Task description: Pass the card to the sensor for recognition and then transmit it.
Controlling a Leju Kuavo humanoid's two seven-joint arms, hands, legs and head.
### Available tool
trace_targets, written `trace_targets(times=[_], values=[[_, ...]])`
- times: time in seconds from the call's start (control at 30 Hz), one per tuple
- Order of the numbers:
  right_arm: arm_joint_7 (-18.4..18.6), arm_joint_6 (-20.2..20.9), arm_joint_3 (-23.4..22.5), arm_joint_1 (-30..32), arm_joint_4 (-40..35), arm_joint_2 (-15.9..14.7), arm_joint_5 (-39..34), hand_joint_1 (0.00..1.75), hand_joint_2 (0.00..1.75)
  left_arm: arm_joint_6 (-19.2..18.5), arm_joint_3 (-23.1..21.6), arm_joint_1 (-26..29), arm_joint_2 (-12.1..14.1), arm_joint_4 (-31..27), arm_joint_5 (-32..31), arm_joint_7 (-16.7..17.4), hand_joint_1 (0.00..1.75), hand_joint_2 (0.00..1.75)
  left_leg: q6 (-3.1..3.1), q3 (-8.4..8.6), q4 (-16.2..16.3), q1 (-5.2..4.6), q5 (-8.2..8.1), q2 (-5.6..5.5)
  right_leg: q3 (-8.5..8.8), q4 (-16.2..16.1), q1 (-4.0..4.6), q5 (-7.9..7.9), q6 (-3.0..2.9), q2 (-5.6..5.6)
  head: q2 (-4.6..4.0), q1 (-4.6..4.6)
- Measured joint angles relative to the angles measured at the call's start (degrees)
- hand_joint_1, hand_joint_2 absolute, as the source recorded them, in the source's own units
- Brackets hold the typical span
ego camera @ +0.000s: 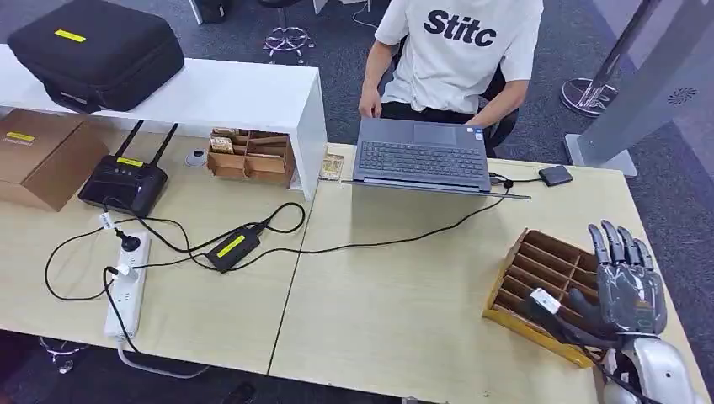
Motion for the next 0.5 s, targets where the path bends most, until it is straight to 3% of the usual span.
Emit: trace_targets(times=[0.5], values=[[-0.22, -0.02, -4.17, -0.7, 4.35, 0.04, -3.08, 0.0, 1.75, -0.02, 0.02, -0.02, 0.0, 0.0, -0.74, 0.0, 0.0, 1.75, 0.01, 0.0, 0.0, 0.0, -0.01, 0.0, 0.0, -0.01, 0.0, 0.0, 0.0, 0.0, 0.0, 0.0]])
